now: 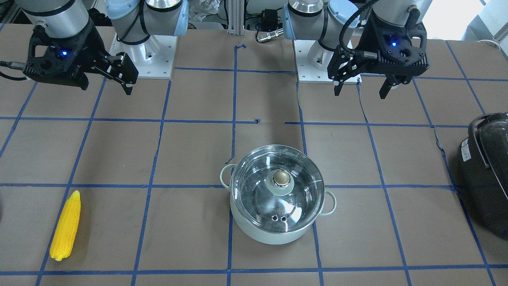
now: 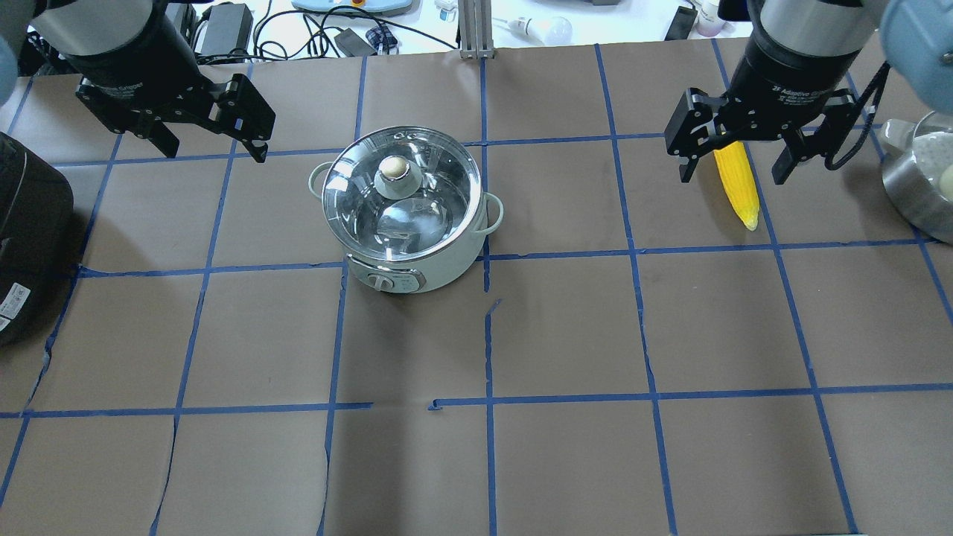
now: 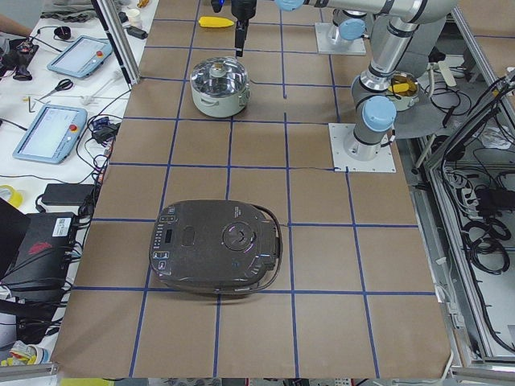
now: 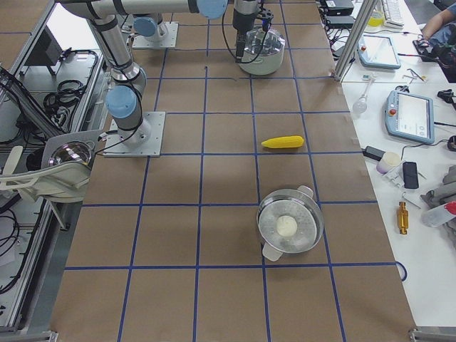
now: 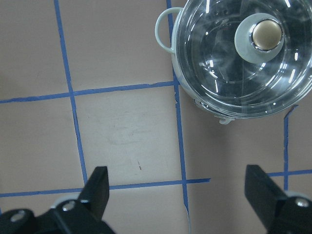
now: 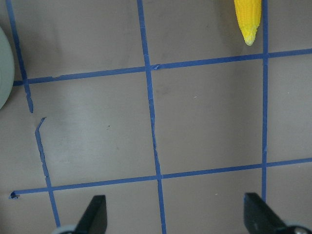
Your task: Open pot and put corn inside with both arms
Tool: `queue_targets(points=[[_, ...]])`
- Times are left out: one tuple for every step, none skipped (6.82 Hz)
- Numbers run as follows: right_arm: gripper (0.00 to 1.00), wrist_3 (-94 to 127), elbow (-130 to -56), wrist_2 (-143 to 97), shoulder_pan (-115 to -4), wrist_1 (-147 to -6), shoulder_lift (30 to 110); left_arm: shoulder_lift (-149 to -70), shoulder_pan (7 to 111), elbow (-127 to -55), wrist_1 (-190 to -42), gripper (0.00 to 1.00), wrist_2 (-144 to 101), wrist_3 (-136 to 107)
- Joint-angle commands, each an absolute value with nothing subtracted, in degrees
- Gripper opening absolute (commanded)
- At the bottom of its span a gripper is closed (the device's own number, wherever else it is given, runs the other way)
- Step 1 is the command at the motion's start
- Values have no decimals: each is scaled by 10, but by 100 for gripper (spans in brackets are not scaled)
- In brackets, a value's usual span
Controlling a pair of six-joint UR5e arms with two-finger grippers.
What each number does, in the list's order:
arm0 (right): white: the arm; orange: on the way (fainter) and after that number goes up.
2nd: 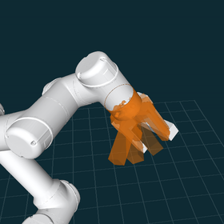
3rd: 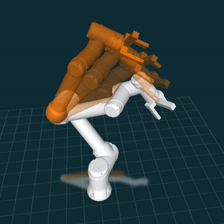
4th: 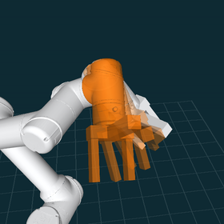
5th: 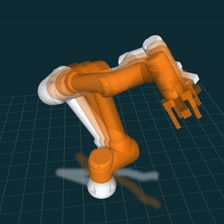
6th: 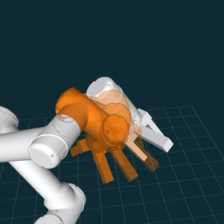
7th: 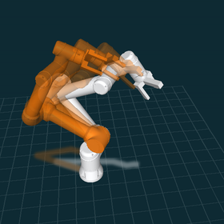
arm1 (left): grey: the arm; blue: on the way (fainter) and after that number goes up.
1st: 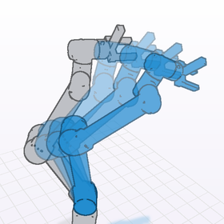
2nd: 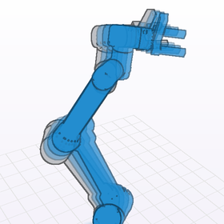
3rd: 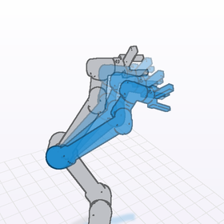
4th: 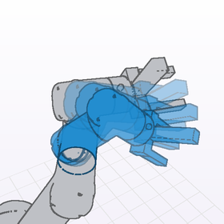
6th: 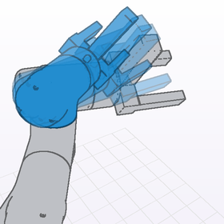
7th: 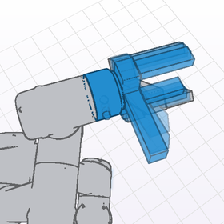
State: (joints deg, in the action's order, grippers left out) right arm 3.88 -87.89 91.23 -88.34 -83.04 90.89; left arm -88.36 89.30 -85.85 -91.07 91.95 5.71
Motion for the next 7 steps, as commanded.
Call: queue_targets(points=[[100,39,-879,912,-883,-830,909,-881,889,-858,-911,100,920,55],[100,39,-879,912,-883,-831,910,-880,888,-855,-910,100,920,20],[100,39,-879,913,-884,-830,910,-880,887,-854,-910,100,923,9],[100,39,-879,913,-884,-830,910,-880,887,-854,-910,100,923,10],[100,39,-879,913,-884,-830,910,-881,887,-855,-910,100,922,11],[100,39,-879,913,-884,-828,910,-881,889,-855,-910,100,922,11],[100,39,-879,913,-884,-826,910,-882,889,-853,-911,100,920,11]])
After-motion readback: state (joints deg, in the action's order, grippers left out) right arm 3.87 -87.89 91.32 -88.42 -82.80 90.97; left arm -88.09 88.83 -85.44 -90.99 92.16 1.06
